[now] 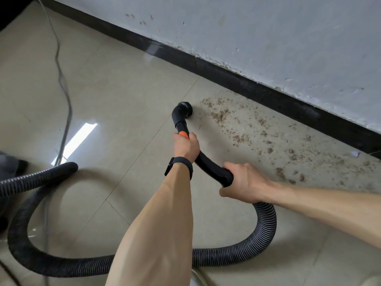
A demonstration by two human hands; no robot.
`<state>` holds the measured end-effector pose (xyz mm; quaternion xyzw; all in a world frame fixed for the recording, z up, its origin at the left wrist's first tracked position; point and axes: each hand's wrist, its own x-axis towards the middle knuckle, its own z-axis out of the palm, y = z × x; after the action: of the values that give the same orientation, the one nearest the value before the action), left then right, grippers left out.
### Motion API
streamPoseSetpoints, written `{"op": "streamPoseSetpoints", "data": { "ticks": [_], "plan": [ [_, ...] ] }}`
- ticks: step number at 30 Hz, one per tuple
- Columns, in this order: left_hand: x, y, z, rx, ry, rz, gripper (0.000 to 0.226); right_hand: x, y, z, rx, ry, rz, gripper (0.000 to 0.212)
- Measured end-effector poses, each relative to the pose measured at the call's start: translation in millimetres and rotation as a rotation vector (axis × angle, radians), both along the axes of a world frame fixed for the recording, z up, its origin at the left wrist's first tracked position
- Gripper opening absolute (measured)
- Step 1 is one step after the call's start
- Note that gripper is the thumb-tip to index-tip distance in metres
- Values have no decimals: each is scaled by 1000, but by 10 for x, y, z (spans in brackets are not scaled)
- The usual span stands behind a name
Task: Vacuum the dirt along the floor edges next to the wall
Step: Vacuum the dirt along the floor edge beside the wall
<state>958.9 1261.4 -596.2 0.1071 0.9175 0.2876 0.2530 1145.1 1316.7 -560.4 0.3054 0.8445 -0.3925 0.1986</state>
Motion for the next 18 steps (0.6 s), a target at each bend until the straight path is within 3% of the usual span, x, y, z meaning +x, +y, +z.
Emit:
{"op": "streamPoseSetpoints", "data": {
  "ticks": [6,10,18],
  "plan": [
    [13,156,1,-3,-104,86,17,8,67,-22,-16,6,-32,29],
    [35,240,16,-9,-26,-1,18,56,105,-62,-23,15,-58,30],
    [155,510,-7,35,-135,67,28,184,237,-192,-53,52,-148,30]
  ]
}}
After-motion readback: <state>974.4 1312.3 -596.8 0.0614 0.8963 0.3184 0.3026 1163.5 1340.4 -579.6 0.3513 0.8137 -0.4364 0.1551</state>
